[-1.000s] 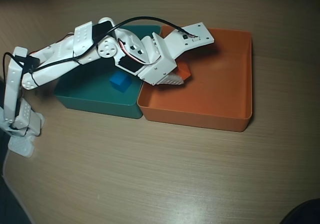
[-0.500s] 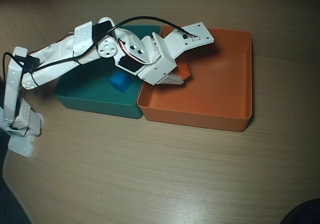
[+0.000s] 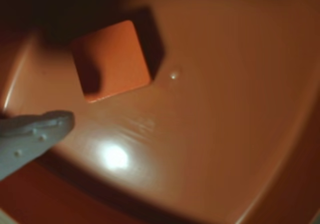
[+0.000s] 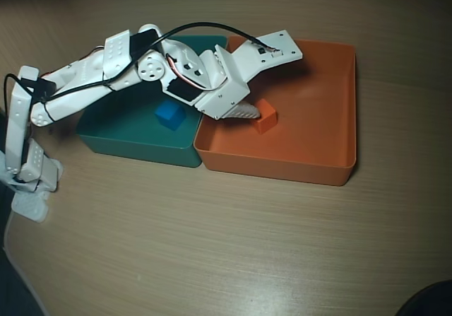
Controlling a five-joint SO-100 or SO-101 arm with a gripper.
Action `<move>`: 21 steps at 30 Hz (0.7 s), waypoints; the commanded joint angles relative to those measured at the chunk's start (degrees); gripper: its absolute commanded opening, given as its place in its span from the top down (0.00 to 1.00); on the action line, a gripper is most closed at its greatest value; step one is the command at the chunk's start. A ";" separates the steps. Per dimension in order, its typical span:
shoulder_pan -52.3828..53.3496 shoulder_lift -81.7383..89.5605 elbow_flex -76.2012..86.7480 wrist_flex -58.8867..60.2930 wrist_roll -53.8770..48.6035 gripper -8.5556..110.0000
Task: Grasp a cube and put it in the box.
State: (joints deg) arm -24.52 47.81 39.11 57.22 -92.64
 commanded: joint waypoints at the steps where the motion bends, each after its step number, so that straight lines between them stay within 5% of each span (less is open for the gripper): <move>1: 0.44 1.93 -3.52 -0.70 0.35 0.56; 10: 0.62 2.02 -3.52 -0.70 0.35 0.58; 21: 0.35 2.02 -3.52 -0.70 0.44 0.94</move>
State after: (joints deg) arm -24.08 47.81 39.11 57.22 -92.64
